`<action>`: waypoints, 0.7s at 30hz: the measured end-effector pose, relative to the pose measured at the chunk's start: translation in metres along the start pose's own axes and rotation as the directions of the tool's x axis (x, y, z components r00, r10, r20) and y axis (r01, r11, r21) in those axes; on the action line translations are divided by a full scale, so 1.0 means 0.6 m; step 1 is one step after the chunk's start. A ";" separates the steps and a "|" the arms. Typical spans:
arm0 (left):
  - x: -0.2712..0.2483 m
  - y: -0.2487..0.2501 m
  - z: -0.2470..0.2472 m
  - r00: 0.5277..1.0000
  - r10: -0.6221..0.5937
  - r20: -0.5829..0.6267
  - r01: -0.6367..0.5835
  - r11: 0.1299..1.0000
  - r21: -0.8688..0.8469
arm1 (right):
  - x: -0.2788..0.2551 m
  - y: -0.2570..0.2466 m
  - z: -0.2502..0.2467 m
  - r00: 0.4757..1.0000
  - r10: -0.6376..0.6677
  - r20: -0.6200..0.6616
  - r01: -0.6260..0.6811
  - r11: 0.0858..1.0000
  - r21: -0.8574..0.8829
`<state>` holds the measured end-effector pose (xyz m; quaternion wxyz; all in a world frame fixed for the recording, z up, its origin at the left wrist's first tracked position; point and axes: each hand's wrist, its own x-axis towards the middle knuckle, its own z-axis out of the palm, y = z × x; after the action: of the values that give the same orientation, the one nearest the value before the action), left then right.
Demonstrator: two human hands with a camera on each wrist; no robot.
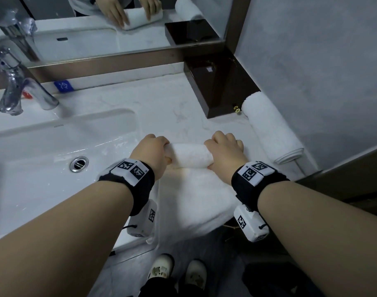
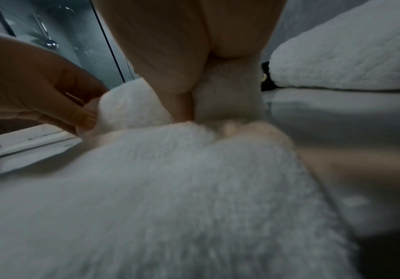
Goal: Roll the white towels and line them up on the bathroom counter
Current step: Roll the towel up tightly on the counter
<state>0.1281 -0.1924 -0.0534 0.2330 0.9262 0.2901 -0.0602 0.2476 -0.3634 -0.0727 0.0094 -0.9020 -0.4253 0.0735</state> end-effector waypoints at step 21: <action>-0.033 -0.012 0.027 0.994 0.021 -0.109 -0.029 0.997 -0.069 | -0.048 0.000 0.020 1.000 0.015 0.012 -0.017 0.983 0.185</action>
<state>0.1082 -0.2049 -0.0658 0.2503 0.9229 0.2926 0.0035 0.2280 -0.3863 -0.0807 0.0906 -0.9002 -0.4095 0.1175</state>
